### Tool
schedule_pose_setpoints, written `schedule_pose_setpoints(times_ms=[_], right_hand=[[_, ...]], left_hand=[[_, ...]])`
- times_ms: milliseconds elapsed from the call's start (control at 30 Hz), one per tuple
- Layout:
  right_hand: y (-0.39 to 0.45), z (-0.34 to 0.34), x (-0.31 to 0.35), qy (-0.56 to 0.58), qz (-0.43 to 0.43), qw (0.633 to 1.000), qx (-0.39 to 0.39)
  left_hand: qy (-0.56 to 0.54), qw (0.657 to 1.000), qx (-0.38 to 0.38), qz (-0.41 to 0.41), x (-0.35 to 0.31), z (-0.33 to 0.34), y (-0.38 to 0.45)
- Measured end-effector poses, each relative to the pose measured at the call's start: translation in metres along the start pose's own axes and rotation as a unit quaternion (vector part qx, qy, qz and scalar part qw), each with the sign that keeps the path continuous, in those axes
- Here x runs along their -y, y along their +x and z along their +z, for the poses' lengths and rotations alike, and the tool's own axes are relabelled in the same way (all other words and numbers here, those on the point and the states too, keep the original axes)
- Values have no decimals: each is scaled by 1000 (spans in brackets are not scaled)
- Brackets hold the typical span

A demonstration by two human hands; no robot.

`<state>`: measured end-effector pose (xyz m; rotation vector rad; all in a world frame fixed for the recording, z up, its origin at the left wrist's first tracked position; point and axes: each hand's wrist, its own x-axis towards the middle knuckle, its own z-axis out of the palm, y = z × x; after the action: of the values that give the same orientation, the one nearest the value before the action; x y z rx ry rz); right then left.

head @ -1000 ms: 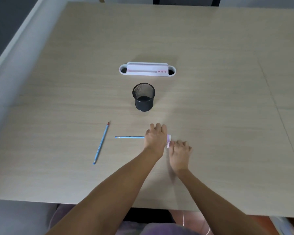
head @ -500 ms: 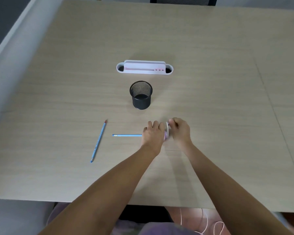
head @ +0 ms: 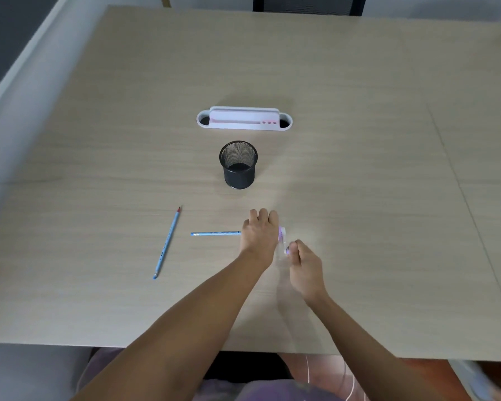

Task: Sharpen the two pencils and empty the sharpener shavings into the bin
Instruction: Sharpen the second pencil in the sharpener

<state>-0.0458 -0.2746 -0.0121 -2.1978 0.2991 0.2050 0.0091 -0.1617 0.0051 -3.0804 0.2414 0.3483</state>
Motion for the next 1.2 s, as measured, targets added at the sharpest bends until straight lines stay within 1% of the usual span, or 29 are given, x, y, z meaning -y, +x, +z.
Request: schedule_pose_setpoints(times_ms=[67,167,233,333,400,467,533,633,700,767,833,867,933,1000,1100,1200], right_hand=[[8,-11,12,6,-22,1000,11],[38,-15,31,10,-43,999,-28],[64,-9,38,-5,-27,999,-36],[88,1,30,-80,32,996,-11],[84,7,16,-108,62,992,-13],[64,14,-1,-128,45,990,-38],[40,18,-12,-109,24,992,-64],[29,21,-17,-91,30,993,-72],[31,15,-16,-82,22,995,-52],[34,5,-13,-70,-11,997,-5],[34,-8,-12,-83,-52,994,51],[33,-14,-10,-92,-65,991,74],[33,-25,-5,-99,-58,987,110],[34,-31,4,-101,-68,984,127],[38,-32,22,-117,-127,973,155],[41,-27,43,-154,-182,957,165]], left_hand=[[-9,1000,2,9,1,0,2],[-11,1000,0,15,1,1,3],[-11,1000,0,15,1,2,4],[-18,1000,-2,8,1,3,4],[-20,1000,-1,2,0,5,4],[-18,1000,0,-5,0,5,5],[-15,1000,0,-12,-1,5,5],[-12,1000,0,-13,-2,4,4],[-7,1000,-4,-9,-1,3,4],[-8,1000,8,2,1,1,4],[-25,999,40,21,4,-4,5],[-46,997,57,32,7,-8,5],[-122,987,88,60,15,-15,4],[-195,973,96,78,27,-26,0],[-248,963,92,53,51,-34,-5],[-233,967,104,6,70,-29,-10]])
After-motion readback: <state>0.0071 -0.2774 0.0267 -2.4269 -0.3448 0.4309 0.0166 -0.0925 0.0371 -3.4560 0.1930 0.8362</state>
